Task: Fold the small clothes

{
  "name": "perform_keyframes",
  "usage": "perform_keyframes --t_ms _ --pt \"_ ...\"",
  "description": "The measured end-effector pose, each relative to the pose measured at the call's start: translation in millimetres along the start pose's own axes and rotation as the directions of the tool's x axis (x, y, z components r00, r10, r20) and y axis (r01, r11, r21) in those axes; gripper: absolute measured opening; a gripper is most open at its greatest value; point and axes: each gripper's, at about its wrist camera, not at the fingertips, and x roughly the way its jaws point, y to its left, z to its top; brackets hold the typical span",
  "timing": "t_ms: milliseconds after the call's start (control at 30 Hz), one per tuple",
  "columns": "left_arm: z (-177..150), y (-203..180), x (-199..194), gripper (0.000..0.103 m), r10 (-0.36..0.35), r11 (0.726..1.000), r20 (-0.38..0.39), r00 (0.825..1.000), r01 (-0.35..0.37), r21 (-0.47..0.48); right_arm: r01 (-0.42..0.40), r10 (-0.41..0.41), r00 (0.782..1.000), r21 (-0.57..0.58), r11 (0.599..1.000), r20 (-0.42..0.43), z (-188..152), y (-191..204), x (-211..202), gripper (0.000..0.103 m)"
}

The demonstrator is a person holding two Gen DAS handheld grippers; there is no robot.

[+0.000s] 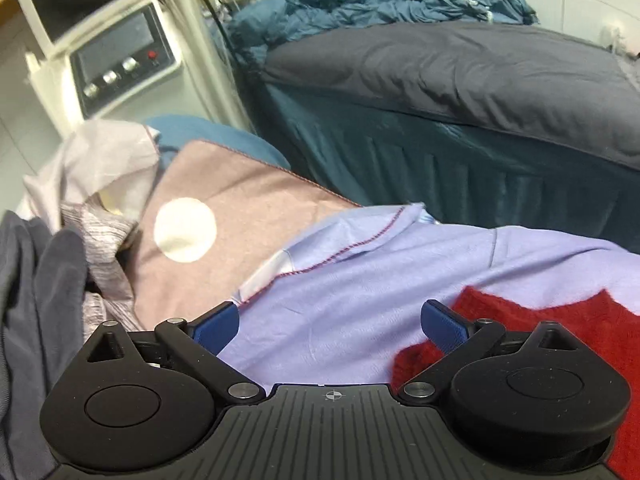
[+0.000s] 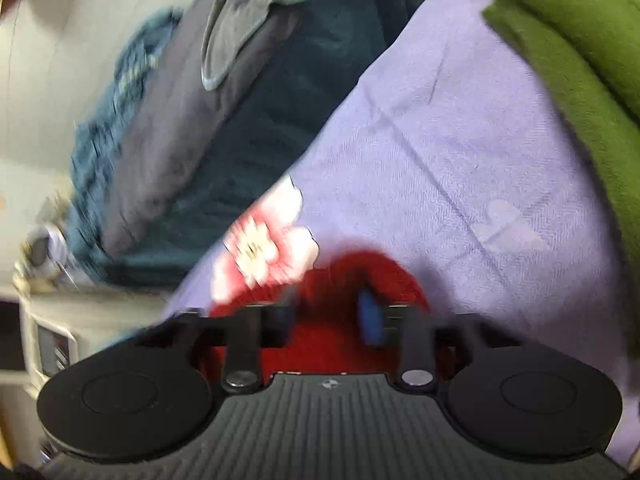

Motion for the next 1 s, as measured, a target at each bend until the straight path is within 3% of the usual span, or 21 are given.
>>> perform_keyframes --t_ms 67,200,367,433,500,567,700,833,933,967,1000 --pt "-3.8 5.2 -4.8 0.103 -0.009 1.000 -0.006 1.000 0.009 0.019 0.024 -0.025 0.998 0.016 1.000 0.066 5.3 -2.1 -14.9 0.081" --pt "-33.9 8.4 -22.0 0.103 -0.012 0.999 0.005 1.000 0.012 0.040 0.067 -0.064 0.998 -0.129 0.989 0.026 2.0 0.7 -29.9 0.081" --pt "-96.5 -7.0 -63.3 0.103 -0.068 0.990 0.062 0.996 0.059 0.127 0.143 -0.166 0.986 -0.388 0.911 -0.026 -45.3 0.7 -43.0 0.081" --pt "-115.5 -19.2 -77.8 0.103 -0.111 0.980 0.072 0.991 0.098 0.173 0.170 -0.180 0.983 -0.476 0.863 0.026 -67.7 4.3 -52.8 0.070" --pt "-125.8 -34.6 -88.4 0.103 -0.146 0.968 0.068 0.987 0.129 0.213 0.126 -0.130 0.991 -0.519 0.845 0.028 -80.2 13.4 -59.3 0.065" --pt "-127.4 -52.4 -92.7 0.103 -0.184 0.958 0.052 0.982 0.167 0.234 0.034 -0.062 0.997 -0.500 0.866 -0.040 -86.9 29.9 -50.3 0.065" --pt "-112.6 -92.9 -92.4 0.103 -0.239 0.935 0.062 0.969 0.213 0.283 -0.115 0.055 0.987 -0.418 0.901 -0.153 -89.4 74.2 -7.9 0.062" --pt "-97.0 -125.7 -86.4 0.103 -0.241 0.918 0.039 0.970 0.215 0.333 -0.136 0.073 0.980 -0.360 0.923 -0.184 -85.9 109.2 45.7 0.059" --pt "-98.3 -135.5 -79.8 0.103 -0.225 0.909 0.006 0.974 0.208 0.360 -0.075 0.013 0.983 -0.342 0.937 -0.181 -85.6 117.8 81.0 0.048" --pt "-99.7 -135.4 -76.9 0.103 -0.220 0.910 -0.003 0.975 0.206 0.360 -0.062 0.001 0.985 -0.345 0.936 -0.174 -85.9 118.6 86.0 0.033" --pt "-101.7 -134.5 -73.2 0.103 -0.214 0.911 -0.018 0.977 0.206 0.356 -0.062 0.001 0.985 -0.343 0.937 -0.175 -86.4 118.5 89.8 0.004"
